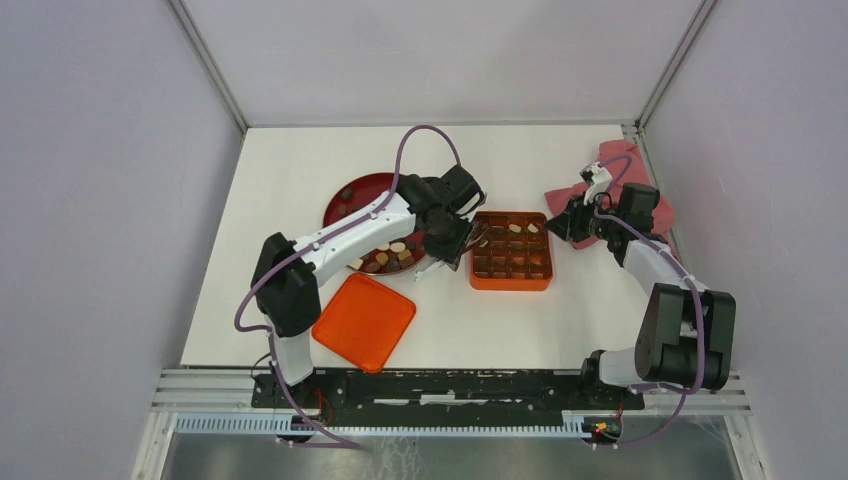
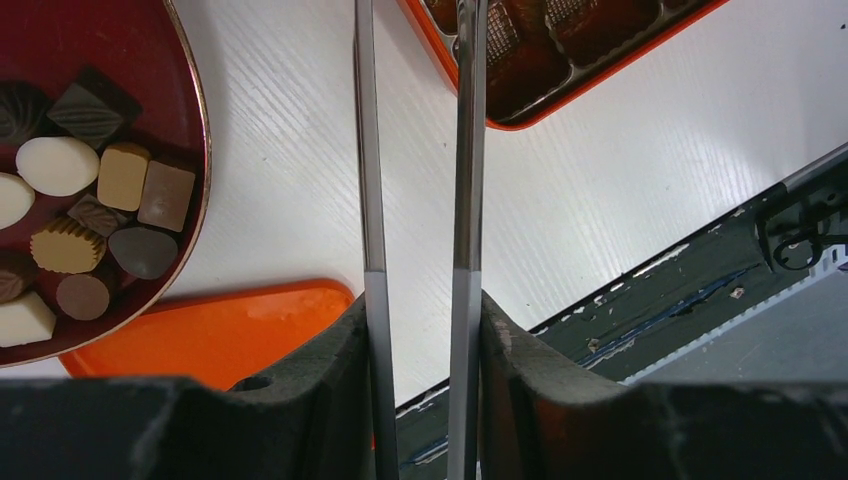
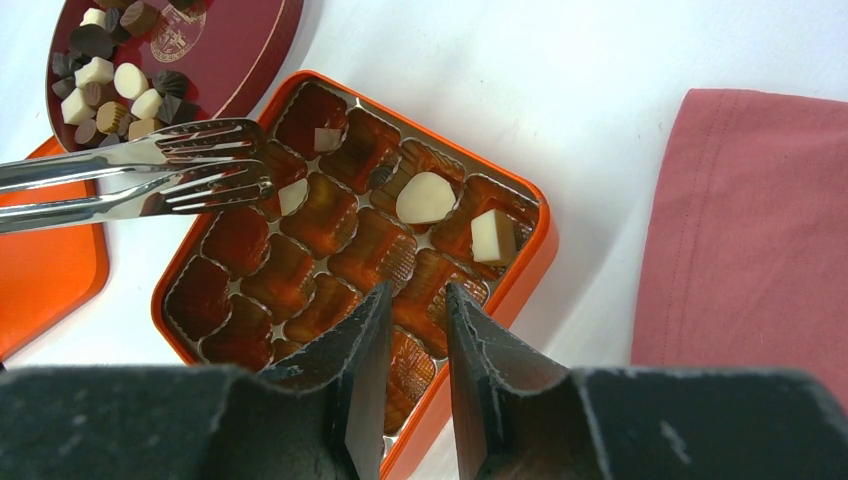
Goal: Pack the chocolate
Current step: Place the fake chocolate in the packing box, then pick up the fake chocolate from the plate.
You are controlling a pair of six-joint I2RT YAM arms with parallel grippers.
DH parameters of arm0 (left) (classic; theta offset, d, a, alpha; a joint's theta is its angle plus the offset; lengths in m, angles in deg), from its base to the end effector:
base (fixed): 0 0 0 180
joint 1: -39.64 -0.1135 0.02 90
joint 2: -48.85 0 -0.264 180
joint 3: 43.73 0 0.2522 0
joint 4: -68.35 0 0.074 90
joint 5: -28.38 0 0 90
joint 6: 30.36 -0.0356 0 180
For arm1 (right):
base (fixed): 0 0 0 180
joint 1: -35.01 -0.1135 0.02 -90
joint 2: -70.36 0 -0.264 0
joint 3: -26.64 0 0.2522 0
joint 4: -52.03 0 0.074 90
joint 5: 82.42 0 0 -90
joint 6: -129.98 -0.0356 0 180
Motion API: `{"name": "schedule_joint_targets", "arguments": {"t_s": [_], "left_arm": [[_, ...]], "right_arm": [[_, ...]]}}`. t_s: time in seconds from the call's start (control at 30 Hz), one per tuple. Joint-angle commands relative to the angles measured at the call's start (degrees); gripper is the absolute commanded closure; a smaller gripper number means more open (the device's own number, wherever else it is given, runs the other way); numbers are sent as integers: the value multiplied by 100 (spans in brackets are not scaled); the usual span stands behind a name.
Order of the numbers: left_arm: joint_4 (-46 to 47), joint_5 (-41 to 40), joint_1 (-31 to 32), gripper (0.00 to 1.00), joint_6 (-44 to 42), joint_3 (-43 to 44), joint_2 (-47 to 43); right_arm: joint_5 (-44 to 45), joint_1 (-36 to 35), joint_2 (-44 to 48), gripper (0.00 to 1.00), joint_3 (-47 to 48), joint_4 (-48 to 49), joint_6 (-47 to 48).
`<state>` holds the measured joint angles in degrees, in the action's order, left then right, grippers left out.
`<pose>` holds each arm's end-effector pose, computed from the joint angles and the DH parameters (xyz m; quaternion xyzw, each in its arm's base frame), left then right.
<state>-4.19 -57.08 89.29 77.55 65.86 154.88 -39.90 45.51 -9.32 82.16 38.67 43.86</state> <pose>0.2464 -0.2944 0.2807 0.2756 0.9430 -0.1337 0.1298 0.2807 -0.0253 0.2103 -0.1303 0.8300 0.3076 0.4467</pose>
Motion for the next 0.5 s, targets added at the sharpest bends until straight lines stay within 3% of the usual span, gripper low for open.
{"name": "schedule_joint_targets", "arguments": {"t_s": [0.0, 0.27, 0.47], "left_arm": [[87, -90, 36, 62, 236, 312, -147], [645, 285, -272, 67, 594, -133, -961], [658, 357, -1148, 66, 519, -848, -1710]], "right_arm": [[-33, -21, 128, 68, 12, 197, 9], [-33, -13, 127, 68, 92, 149, 34], [-94, -14, 162, 68, 113, 153, 44]]}}
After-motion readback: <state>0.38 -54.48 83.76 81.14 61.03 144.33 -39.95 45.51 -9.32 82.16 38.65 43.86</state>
